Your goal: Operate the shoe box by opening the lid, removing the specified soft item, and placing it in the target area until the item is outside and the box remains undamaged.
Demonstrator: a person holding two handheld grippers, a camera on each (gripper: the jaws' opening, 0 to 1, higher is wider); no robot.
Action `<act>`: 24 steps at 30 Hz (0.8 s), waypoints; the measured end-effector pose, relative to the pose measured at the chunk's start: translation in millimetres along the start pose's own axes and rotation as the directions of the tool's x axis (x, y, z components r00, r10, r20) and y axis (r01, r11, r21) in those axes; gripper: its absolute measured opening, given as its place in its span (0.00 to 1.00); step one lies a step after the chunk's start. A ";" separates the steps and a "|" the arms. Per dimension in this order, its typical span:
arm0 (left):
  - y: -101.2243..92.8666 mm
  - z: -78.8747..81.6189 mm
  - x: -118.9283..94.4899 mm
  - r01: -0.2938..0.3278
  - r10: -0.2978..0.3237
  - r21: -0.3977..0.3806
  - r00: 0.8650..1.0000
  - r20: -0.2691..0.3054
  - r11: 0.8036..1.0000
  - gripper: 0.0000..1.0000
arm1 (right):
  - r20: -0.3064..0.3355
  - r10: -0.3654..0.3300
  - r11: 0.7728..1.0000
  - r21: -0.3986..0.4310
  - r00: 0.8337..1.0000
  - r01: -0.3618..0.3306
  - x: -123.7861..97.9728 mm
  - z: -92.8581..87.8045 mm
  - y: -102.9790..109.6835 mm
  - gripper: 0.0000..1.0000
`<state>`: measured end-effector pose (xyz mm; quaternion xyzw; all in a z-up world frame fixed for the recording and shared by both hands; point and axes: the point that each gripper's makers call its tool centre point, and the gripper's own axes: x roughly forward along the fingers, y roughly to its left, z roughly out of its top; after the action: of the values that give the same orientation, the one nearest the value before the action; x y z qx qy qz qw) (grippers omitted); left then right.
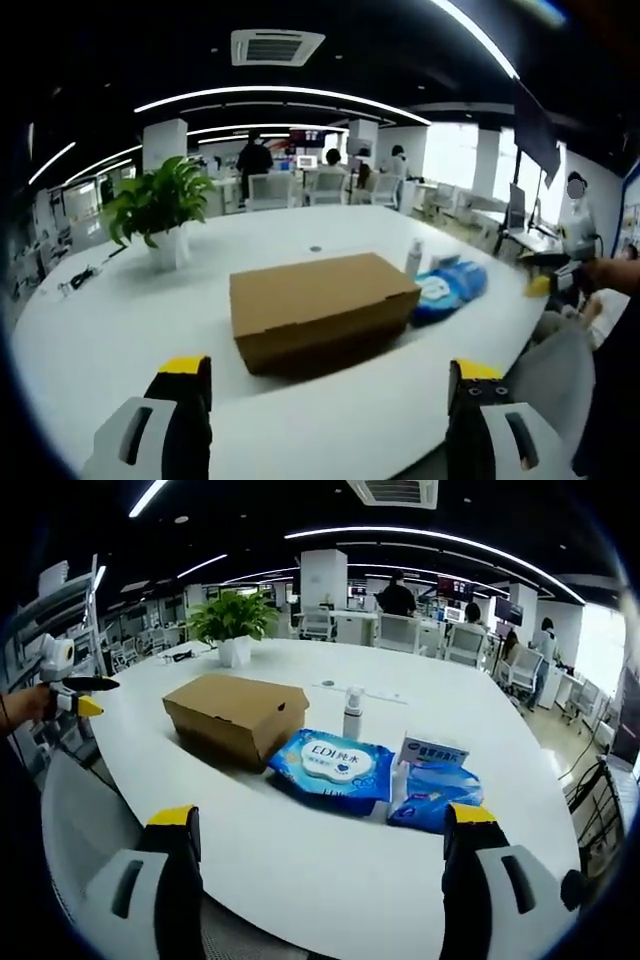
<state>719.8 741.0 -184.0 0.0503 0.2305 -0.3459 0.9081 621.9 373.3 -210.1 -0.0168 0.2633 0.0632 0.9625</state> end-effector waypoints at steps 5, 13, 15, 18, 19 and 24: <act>-2.9 -2.9 1.4 0.008 -0.008 0.011 1.000 -0.015 1.000 1.00 | -0.002 -0.002 1.000 -0.004 1.000 0.002 -0.5 -2.4 1.3 0.96; -7.5 -3.1 1.2 0.023 -0.023 0.015 1.000 -0.014 1.000 1.00 | -0.006 -0.001 1.000 -0.018 1.000 0.000 -1.9 -1.6 6.8 0.96; -8.0 -3.4 0.5 0.024 -0.023 0.016 1.000 -0.014 1.000 1.00 | -0.005 -0.002 1.000 -0.021 1.000 0.002 -2.0 -1.1 6.4 0.96; -8.2 -3.9 -0.2 0.026 -0.026 0.017 1.000 -0.013 1.000 1.00 | -0.001 -0.002 1.000 -0.016 1.000 0.002 -2.0 -0.7 5.4 0.96; -8.2 -4.0 -0.3 0.026 -0.026 0.018 1.000 -0.013 0.999 1.00 | -0.002 -0.003 1.000 -0.016 1.000 0.003 -2.2 -0.8 5.4 0.96; -8.6 -4.4 -1.1 0.034 -0.034 0.019 0.999 -0.012 0.999 1.00 | 0.004 -0.011 1.000 -0.017 1.000 0.012 -3.5 -0.1 3.8 0.96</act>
<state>711.8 736.3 -186.9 0.0568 0.2332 -0.3632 0.9003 618.4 376.7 -208.4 -0.0262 0.2606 0.0599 0.9632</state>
